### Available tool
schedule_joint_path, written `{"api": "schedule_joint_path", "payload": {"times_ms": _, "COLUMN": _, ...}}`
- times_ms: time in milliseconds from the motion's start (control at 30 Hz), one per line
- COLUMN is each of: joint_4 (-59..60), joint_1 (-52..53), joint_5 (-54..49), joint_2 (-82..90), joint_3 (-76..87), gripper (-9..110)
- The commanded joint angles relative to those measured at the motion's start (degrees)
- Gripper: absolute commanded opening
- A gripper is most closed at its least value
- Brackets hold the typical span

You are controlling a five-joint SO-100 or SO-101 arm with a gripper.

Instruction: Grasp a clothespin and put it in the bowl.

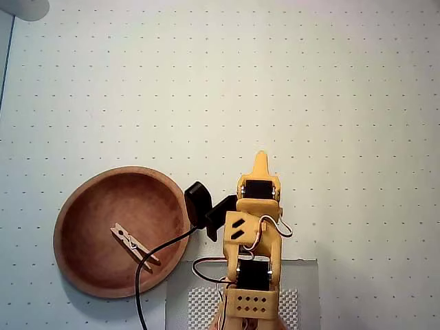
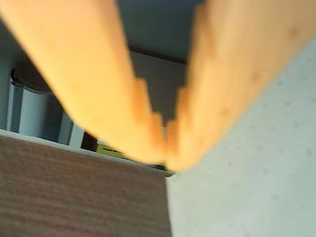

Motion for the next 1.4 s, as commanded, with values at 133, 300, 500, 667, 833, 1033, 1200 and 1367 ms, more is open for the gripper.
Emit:
{"api": "schedule_joint_path", "payload": {"times_ms": 133, "joint_4": -1.5, "joint_1": -3.1, "joint_5": 0.9, "joint_2": 4.2, "joint_3": 4.0, "gripper": -3}}
{"api": "schedule_joint_path", "payload": {"times_ms": 300, "joint_4": -1.3, "joint_1": -4.5, "joint_5": 0.9, "joint_2": 4.3, "joint_3": 5.6, "gripper": -3}}
{"api": "schedule_joint_path", "payload": {"times_ms": 500, "joint_4": 2.1, "joint_1": -4.7, "joint_5": 1.1, "joint_2": 4.3, "joint_3": 6.3, "gripper": -3}}
{"api": "schedule_joint_path", "payload": {"times_ms": 667, "joint_4": 10.8, "joint_1": -4.7, "joint_5": 0.9, "joint_2": 4.4, "joint_3": 6.3, "gripper": -3}}
{"api": "schedule_joint_path", "payload": {"times_ms": 833, "joint_4": 13.5, "joint_1": -4.7, "joint_5": 0.9, "joint_2": 4.3, "joint_3": 6.3, "gripper": -3}}
{"api": "schedule_joint_path", "payload": {"times_ms": 1033, "joint_4": 18.5, "joint_1": -4.7, "joint_5": 0.9, "joint_2": 4.3, "joint_3": 6.3, "gripper": -3}}
{"api": "schedule_joint_path", "payload": {"times_ms": 1200, "joint_4": 18.7, "joint_1": -4.7, "joint_5": 0.9, "joint_2": 4.4, "joint_3": 6.3, "gripper": -3}}
{"api": "schedule_joint_path", "payload": {"times_ms": 1367, "joint_4": 18.6, "joint_1": -4.6, "joint_5": 0.9, "joint_2": 4.3, "joint_3": 6.3, "gripper": -3}}
